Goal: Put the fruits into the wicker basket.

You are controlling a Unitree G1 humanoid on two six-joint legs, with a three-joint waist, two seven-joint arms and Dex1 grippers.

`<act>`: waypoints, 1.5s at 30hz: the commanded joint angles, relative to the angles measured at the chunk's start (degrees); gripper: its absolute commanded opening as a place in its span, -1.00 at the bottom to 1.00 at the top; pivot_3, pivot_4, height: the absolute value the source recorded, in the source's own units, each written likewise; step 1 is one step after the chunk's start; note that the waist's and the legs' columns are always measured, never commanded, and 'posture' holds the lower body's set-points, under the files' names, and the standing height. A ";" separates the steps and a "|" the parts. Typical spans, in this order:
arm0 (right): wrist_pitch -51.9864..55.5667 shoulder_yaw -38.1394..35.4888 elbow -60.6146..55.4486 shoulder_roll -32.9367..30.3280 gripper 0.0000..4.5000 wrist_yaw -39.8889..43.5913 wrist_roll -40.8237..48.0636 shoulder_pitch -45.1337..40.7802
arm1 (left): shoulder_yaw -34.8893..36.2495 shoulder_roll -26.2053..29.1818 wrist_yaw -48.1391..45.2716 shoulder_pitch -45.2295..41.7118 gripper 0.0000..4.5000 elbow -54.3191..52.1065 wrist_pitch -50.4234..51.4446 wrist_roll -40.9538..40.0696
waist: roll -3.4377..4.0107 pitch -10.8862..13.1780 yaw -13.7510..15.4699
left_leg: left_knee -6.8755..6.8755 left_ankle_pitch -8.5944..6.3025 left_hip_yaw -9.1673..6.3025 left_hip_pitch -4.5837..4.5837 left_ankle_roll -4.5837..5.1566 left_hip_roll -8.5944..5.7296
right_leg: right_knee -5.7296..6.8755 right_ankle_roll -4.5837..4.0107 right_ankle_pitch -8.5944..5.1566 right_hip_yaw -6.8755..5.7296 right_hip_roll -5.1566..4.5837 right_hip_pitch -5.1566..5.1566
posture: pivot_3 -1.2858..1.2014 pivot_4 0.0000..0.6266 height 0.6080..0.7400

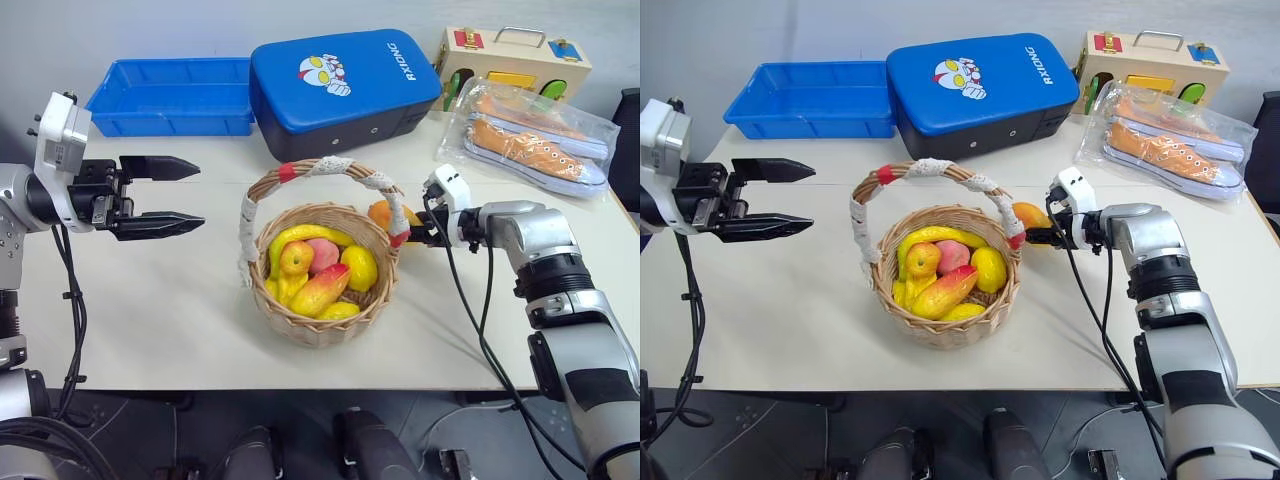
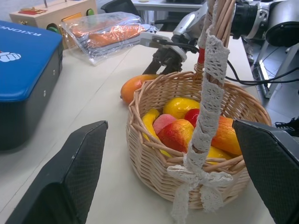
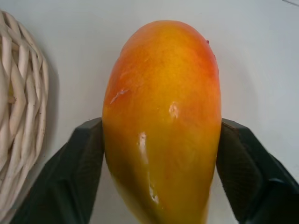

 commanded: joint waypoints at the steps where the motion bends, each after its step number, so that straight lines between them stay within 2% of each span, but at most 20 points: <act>1: -8.10 -5.98 -5.05 -4.20 0.27 5.61 2.81 2.60 | 3.27 0.98 -1.57 4.03 1.00 -3.79 0.34 -2.08 | 0.00 0.00 -0.10 | -0.02 0.00 0.00 0.00 0.00 0.00 | 0.00 0.00 0.00 0.00 0.00 -0.01 | 0.03 -0.52 1.00; 4: -13.92 -10.43 -11.36 -9.76 0.27 12.23 5.45 9.21 | 5.60 0.68 -2.17 9.60 1.00 -6.45 -0.75 -2.80 | 0.00 0.00 0.23 | -0.09 -0.08 -0.09 0.01 -0.05 0.01 | 0.03 0.08 -0.03 -0.04 -0.01 -0.02 | 0.03 -0.52 1.00; 9: -17.81 -19.41 -24.10 -21.01 0.27 26.25 12.68 26.98 | 10.10 -1.94 -1.30 21.69 1.00 -12.78 -2.40 -4.17 | 0.00 0.00 0.87 | -0.09 -0.18 -0.18 0.02 -0.03 0.01 | -0.08 0.16 -0.08 -0.08 -0.01 0.09 | 0.03 -0.52 1.00; 13: -14.84 -27.05 -37.62 -25.70 0.27 32.12 19.04 42.66 | 12.69 -5.78 2.63 30.77 1.00 -19.38 -2.44 -5.15 | 0.02 0.01 0.64 | 0.00 -0.13 -0.13 0.15 0.07 0.01 | -0.27 0.14 -0.08 0.01 0.00 0.36 | 0.03 -0.52 1.00; 16: -9.27 -29.87 -50.06 -25.95 0.27 30.47 25.15 50.15 | 13.91 -8.19 5.49 35.68 1.00 -24.73 -1.96 -6.41 | -0.10 0.09 0.27 | -0.12 -0.18 -0.16 0.94 0.07 0.03 | -0.41 0.14 -0.08 0.06 0.02 1.15 | 0.03 -0.52 1.00; 19: -0.61 -30.62 -63.38 -23.14 0.27 20.28 35.50 50.63 | 14.50 -10.04 8.88 37.64 1.00 -27.79 -1.48 -7.62 | -0.13 0.10 0.17 | -0.18 -0.22 -0.30 1.31 0.07 0.01 | -0.49 0.13 -0.09 0.05 0.02 1.62 | 0.03 -0.52 1.00; 21: 2.64 -28.04 -69.58 -21.08 0.27 13.51 39.45 47.91 | 14.38 -10.73 10.53 38.31 1.00 -29.04 -1.11 -8.12 | -0.16 0.08 0.23 | -0.19 -0.23 -0.40 1.35 0.06 0.00 | -0.52 0.13 -0.08 0.00 0.02 1.72 | 0.03 -0.52 1.00; 26: 10.57 -17.44 -73.12 -17.27 0.27 -2.69 36.88 38.08 | 13.52 -10.59 11.98 38.39 1.00 -30.31 -0.94 -8.25 | -0.22 0.06 0.70 | -0.35 -0.25 -0.53 1.22 0.08 -0.04 | -0.91 0.12 -0.08 -0.11 -0.01 1.76 | 0.03 -0.52 1.00; 28: 14.05 -13.30 -73.52 -12.86 0.27 -9.48 37.59 33.23 | 13.64 -10.06 12.38 37.69 1.00 -30.46 -0.39 -8.73 | -0.23 0.05 0.70 | -0.43 -0.27 -0.51 1.18 0.10 -0.05 | -1.05 0.12 -0.07 -0.12 -0.05 1.75 | 0.03 -0.52 1.00; 30: 15.37 -11.06 -73.76 -9.30 0.59 -13.78 37.22 30.83 | 13.79 -9.79 12.62 37.45 1.00 -30.54 -0.10 -8.96 | -0.23 0.05 0.72 | -0.53 -0.26 -0.51 1.15 0.09 -0.06 | -1.13 0.11 -0.07 -0.12 -0.05 1.71 | 0.03 -0.52 1.00; 33: 13.66 -9.56 -74.01 -6.66 0.99 -15.95 35.16 30.33 | 14.20 -9.53 12.91 37.87 1.00 -30.80 -0.01 -8.95 | -0.23 0.05 0.91 | -0.75 -0.24 -0.55 1.13 0.06 -0.08 | -1.30 0.12 -0.08 -0.12 -0.04 1.68 | 0.03 -0.52 1.00; 37: 13.20 -12.98 -74.63 -8.45 0.99 -11.52 39.63 33.14 | 15.09 -8.85 12.97 38.20 1.00 -30.92 0.43 -9.80 | -0.23 0.05 0.91 | -0.87 -0.25 -0.61 1.00 0.08 -0.08 | -1.63 0.13 -0.09 -0.13 -0.03 1.68 | 0.03 -0.52 1.00; 40: 8.44 -21.90 -72.20 -13.91 0.99 -1.26 40.70 40.07 | 15.29 -8.19 12.59 37.93 1.00 -30.14 0.27 -9.72 | -0.22 0.05 1.52 | -0.94 -0.28 -0.69 0.91 0.12 -0.09 | -1.84 0.14 -0.09 -0.16 -0.03 1.71 | 0.03 -0.52 1.00; 41: 6.62 -23.36 -71.33 -15.00 0.99 0.95 40.16 41.60 | 15.27 -8.08 12.59 37.88 1.00 -30.04 0.21 -9.75 | -0.22 0.05 1.56 | -0.92 -0.32 -0.71 0.90 0.17 -0.11 | -1.88 0.16 -0.10 -0.15 -0.03 1.73 | 0.03 -0.52 1.00; 43: 0.63 -26.28 -67.06 -18.09 0.99 11.12 37.96 45.86 | 14.97 -8.02 12.70 37.45 1.00 -29.95 -0.12 -9.65 | -0.23 0.05 1.66 | -0.89 -0.33 -0.71 0.93 0.20 -0.11 | -1.95 0.16 -0.09 -0.15 -0.03 1.84 | 0.03 -0.52 1.00; 45: -3.14 -27.42 -63.10 -20.23 0.99 16.44 35.90 48.09 | 14.75 -8.05 12.79 37.20 1.00 -30.03 -0.32 -9.56 | -0.23 0.05 1.56 | -0.88 -0.36 -0.71 1.12 0.25 -0.12 | -1.99 0.17 -0.09 -0.15 -0.01 2.04 | 0.03 -0.52 1.00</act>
